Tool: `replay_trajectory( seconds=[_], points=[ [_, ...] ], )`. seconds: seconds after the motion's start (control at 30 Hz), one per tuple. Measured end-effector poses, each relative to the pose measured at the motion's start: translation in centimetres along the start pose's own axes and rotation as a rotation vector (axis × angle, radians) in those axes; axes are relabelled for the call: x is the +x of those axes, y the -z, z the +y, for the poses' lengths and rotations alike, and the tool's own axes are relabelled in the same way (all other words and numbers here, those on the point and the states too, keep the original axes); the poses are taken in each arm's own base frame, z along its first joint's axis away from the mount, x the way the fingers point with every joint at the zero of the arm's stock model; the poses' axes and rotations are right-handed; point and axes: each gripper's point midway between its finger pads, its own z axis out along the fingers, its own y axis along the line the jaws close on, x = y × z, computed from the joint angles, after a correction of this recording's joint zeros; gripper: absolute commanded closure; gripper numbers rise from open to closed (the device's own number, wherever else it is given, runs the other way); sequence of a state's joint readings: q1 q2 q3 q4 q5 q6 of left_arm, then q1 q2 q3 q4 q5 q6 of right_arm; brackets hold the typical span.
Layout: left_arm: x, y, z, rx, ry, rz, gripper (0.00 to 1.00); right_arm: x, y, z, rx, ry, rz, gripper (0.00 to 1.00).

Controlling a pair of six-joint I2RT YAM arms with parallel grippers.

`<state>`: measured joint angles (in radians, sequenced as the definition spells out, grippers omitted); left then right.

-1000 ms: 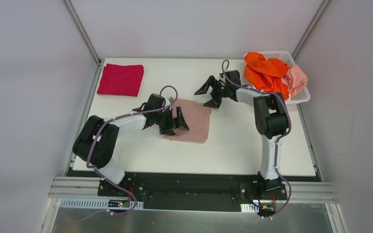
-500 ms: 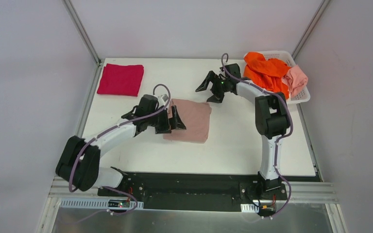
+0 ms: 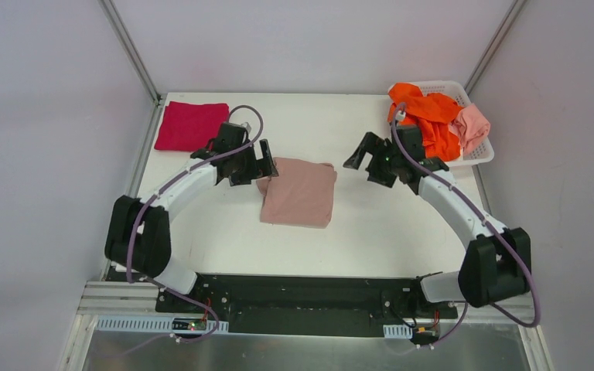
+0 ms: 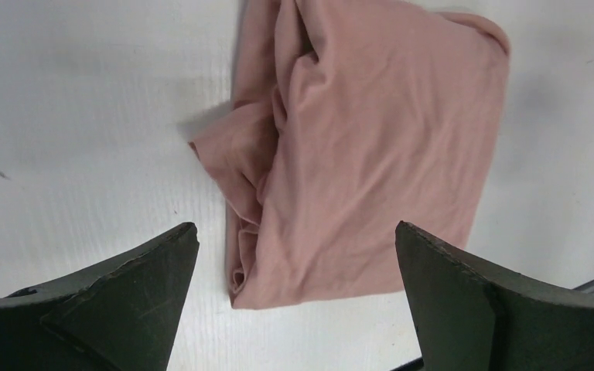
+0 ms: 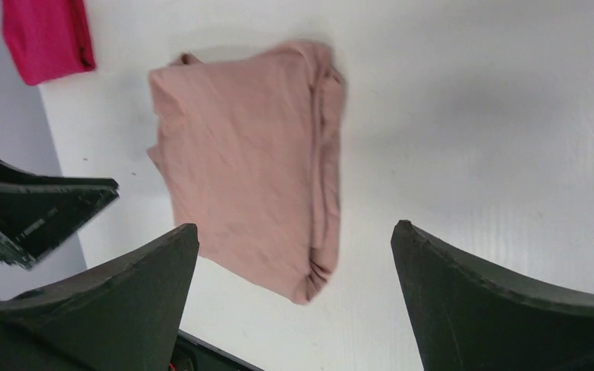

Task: Fold and stack the t-shirts
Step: Put the neatly folded tshirt into the corner of the board with the left arm

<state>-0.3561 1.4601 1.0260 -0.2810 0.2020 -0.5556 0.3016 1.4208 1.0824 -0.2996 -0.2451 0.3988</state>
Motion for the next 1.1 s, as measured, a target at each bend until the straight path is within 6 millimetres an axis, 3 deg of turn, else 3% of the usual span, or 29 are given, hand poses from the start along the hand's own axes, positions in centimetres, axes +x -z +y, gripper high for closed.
replay_trajectory(
  seconds=[0.13,0.23,0.5,0.73,1.1],
  points=[
    [0.4,-3.3,0.8,-0.032,-0.012,0.092,0.01,3.2,1.7,-3.5,0.091,-0.015,0.006,0.0],
    [0.8,-5.2,1.1,-0.043,-0.022,0.138,0.01,4.6,3.1,-5.0,0.133,-0.018,-0.002,0.0],
    [2.6,-7.7,1.5,-0.036,-0.006,0.235,0.01,3.6,8.1,-3.9,0.081,0.009,-0.155,0.0],
    [3.2,-8.5,0.0,0.03,-0.007,0.265,0.01,4.0,9.0,-4.8,0.11,0.008,-0.178,0.0],
    [4.6,-9.7,-1.7,-0.001,-0.057,0.248,0.35,4.2,9.0,-6.3,0.18,0.004,-0.189,0.0]
  ],
)
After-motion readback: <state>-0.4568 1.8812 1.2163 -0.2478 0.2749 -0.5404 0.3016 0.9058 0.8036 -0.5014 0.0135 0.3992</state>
